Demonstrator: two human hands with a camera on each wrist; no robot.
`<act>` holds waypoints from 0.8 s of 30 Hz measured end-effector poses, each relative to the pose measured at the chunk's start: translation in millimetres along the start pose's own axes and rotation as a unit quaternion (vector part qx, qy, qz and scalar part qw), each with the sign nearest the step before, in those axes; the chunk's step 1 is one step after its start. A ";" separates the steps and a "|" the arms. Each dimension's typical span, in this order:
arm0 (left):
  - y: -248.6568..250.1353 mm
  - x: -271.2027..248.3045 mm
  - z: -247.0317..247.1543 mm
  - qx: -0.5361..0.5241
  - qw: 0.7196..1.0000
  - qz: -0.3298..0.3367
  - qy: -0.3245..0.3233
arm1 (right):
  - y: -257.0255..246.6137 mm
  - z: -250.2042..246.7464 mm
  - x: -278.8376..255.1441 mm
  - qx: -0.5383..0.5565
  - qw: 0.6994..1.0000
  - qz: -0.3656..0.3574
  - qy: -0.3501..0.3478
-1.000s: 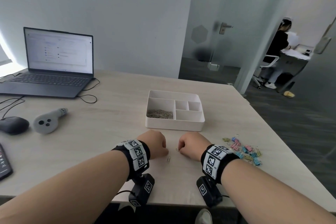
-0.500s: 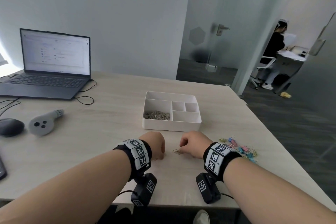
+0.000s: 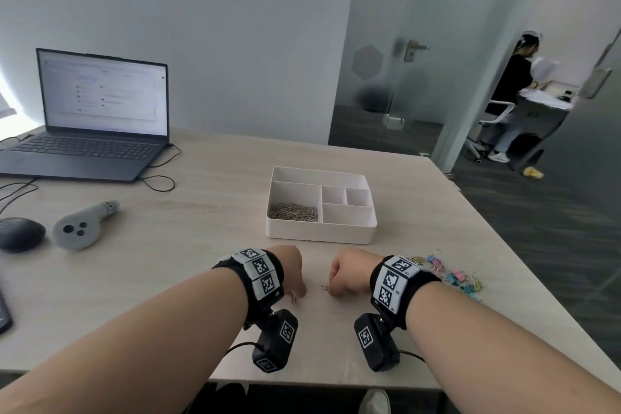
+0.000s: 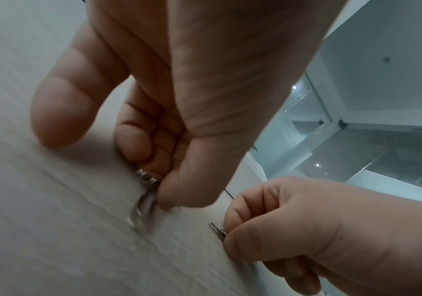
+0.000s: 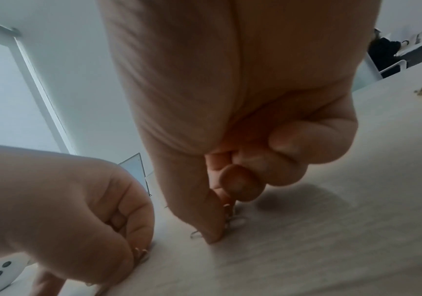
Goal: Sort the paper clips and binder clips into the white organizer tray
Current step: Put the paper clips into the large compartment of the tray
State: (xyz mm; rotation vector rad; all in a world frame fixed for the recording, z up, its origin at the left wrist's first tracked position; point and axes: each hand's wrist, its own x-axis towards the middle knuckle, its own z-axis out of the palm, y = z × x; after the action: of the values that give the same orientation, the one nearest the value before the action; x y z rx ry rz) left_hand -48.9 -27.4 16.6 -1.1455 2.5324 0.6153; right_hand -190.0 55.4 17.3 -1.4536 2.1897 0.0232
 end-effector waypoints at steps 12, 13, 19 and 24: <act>-11.6 1.2 0.3 -0.074 0.997 0.023 -0.008 | -3.0 8.5 5.8 -0.002 1.000 -0.027 -0.006; -14.1 1.1 -0.3 -0.090 0.996 0.025 -0.012 | -1.3 8.5 5.7 0.008 1.000 -0.029 -0.002; -20.8 -7.0 -6.8 -0.106 0.993 0.059 -0.006 | 8.7 3.3 0.8 0.113 0.993 -0.027 0.032; -16.4 -14.1 -6.2 -0.104 0.990 0.098 -0.011 | 9.7 -1.7 -5.7 0.101 0.993 -0.048 0.033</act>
State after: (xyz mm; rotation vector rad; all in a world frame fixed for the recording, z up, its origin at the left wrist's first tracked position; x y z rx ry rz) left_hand -28.0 -31.1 23.8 -0.9528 2.6301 0.9551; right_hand -197.4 63.9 18.7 -1.4610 2.1021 -0.2748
